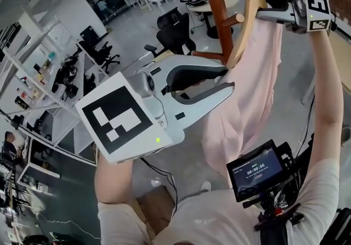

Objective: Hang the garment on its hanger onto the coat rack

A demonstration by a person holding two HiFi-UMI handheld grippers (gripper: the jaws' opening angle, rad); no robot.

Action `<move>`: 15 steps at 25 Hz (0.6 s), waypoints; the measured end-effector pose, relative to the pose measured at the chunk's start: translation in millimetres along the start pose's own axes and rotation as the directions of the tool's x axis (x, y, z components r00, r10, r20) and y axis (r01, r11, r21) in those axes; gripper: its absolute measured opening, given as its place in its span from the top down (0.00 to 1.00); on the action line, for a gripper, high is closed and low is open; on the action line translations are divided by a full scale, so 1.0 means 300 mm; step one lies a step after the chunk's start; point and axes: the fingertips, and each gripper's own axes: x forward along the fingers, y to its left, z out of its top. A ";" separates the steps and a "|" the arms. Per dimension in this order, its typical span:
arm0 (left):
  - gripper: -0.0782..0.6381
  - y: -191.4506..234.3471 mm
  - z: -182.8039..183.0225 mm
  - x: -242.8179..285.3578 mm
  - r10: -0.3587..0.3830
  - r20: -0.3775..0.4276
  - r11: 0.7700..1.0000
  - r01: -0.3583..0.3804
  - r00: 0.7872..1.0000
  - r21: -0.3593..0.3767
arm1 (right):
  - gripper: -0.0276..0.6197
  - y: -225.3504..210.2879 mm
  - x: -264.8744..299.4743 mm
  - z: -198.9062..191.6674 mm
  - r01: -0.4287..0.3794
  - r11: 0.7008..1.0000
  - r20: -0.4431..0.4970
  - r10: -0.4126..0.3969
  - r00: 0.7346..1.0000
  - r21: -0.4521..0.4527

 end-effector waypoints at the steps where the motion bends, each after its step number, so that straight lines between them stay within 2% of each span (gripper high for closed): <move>1: 0.77 -0.004 0.008 0.005 0.003 0.001 1.000 -0.003 1.000 0.002 | 0.76 -0.004 -0.001 0.004 -0.012 1.000 0.016 0.012 1.000 -0.004; 6: 0.77 0.001 0.029 0.013 0.034 0.005 0.999 -0.034 0.999 0.012 | 0.76 -0.030 0.008 0.014 -0.066 0.998 0.057 0.066 0.996 -0.014; 15: 0.77 -0.029 0.109 0.002 0.002 0.029 0.999 -0.003 1.000 0.037 | 0.76 -0.048 0.040 0.064 -0.199 0.980 0.096 0.197 0.976 0.009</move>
